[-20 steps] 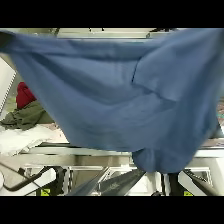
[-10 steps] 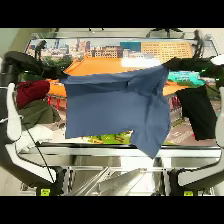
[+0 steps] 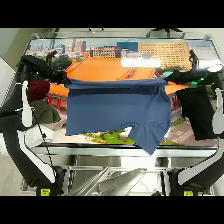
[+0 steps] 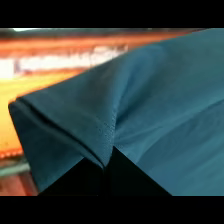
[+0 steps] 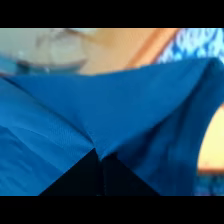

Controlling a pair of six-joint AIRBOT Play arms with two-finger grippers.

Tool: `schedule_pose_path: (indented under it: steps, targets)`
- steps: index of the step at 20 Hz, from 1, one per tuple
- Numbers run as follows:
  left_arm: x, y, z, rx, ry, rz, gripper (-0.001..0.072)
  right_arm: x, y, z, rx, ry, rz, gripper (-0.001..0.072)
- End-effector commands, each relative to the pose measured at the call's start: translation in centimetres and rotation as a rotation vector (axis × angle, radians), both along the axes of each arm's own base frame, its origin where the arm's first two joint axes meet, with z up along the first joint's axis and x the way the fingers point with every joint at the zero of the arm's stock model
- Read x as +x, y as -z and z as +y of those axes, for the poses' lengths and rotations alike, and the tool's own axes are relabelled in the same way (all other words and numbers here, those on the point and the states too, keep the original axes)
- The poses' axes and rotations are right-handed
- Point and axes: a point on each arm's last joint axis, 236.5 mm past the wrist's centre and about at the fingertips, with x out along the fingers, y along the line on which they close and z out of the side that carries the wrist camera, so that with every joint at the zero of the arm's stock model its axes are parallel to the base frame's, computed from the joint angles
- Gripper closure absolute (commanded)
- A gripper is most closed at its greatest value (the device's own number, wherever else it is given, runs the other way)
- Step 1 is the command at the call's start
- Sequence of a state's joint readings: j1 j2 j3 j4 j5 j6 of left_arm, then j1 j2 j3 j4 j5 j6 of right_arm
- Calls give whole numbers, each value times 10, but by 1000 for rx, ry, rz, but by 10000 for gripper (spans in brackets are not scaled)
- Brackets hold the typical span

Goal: Fold the shirts.

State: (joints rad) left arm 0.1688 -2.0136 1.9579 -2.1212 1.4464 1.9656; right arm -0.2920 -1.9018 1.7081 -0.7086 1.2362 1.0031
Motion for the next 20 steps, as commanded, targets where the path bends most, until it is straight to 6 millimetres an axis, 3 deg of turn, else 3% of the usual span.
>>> schedule_pose_path:
  steps: [1, 6, 9, 16, 17, 18, 19, 20]
  targets:
    - [-19, 31, 19, 115, -8, 102, 687, -25, 33, -11, -80, -29, 114, 695]
    - [-21, 43, 1, 129, 20, 102, 687, -27, 58, -5, -145, -34, 130, 694]
    - [-25, 53, 11, 251, 56, 112, 688, -26, 67, 0, -178, -50, 132, 694]
    - [-33, 58, 6, 332, 86, 143, 686, -24, 68, 0, -180, -35, 134, 692]
    - [-34, 56, 6, 330, 77, 153, 683, -26, 67, 1, -175, -39, 144, 603]
    - [-38, 52, 6, 329, 77, 166, 450, -27, 63, 1, -172, -28, 150, 414]
    - [-38, 44, 7, 329, 63, 173, 27, -24, 57, -4, -178, -2, 151, 380]
    - [-36, 33, 9, 326, 36, 178, 3, -23, 47, -11, -196, 25, 149, 380]
